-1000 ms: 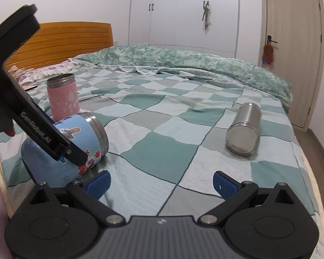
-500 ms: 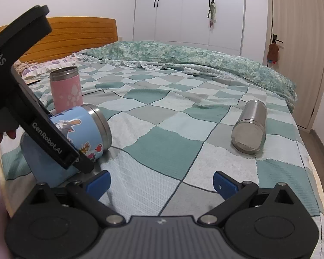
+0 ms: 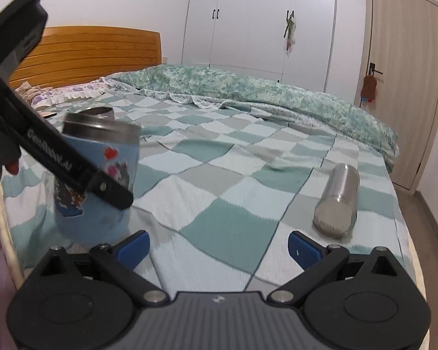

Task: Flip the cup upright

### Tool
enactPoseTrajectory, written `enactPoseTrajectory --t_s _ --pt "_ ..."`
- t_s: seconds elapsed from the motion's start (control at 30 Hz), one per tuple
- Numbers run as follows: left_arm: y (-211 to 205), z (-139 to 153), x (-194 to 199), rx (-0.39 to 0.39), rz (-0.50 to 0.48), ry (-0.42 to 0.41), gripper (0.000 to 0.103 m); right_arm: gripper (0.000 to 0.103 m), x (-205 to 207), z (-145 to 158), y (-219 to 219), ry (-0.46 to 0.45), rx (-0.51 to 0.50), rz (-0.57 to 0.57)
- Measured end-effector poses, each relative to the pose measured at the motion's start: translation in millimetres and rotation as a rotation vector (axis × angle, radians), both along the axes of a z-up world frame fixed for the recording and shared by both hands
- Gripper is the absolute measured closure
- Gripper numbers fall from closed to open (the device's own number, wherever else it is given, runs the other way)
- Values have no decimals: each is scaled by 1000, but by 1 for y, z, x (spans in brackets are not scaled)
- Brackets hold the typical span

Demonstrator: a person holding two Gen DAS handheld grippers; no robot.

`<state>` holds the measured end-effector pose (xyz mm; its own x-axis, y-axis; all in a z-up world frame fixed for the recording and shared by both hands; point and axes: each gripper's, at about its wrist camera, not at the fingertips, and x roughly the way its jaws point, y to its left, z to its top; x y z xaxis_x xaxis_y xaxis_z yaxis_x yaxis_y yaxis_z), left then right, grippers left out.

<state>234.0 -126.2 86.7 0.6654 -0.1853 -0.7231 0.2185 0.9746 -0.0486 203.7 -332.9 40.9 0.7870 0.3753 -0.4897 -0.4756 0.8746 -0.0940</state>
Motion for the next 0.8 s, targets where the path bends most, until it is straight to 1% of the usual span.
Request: enactPoseTrajectory --t_s 0.17,0.3,0.37,0.47,0.67,0.73,0.8 --pt "14 15 15 -47 20 -112 18 2 17 7 13 -5 3 -20" --pt "22 11 34 -35 52 -220 18 2 37 9 27 -5 5 -46" --pt "27 6 45 -39 73 -248 18 2 49 9 33 -4 9 -59" --pt "36 -5 65 -60 100 -264 18 2 71 8 45 -1 6 -76" --pt "46 -34 91 -28 131 -312 18 2 107 -4 64 8 8 -92" --pt "47 -46 98 -6 128 -306 18 2 115 -11 66 18 7 -100" --pt "50 -62 105 -11 118 -263 18 2 120 -16 66 26 5 -105"
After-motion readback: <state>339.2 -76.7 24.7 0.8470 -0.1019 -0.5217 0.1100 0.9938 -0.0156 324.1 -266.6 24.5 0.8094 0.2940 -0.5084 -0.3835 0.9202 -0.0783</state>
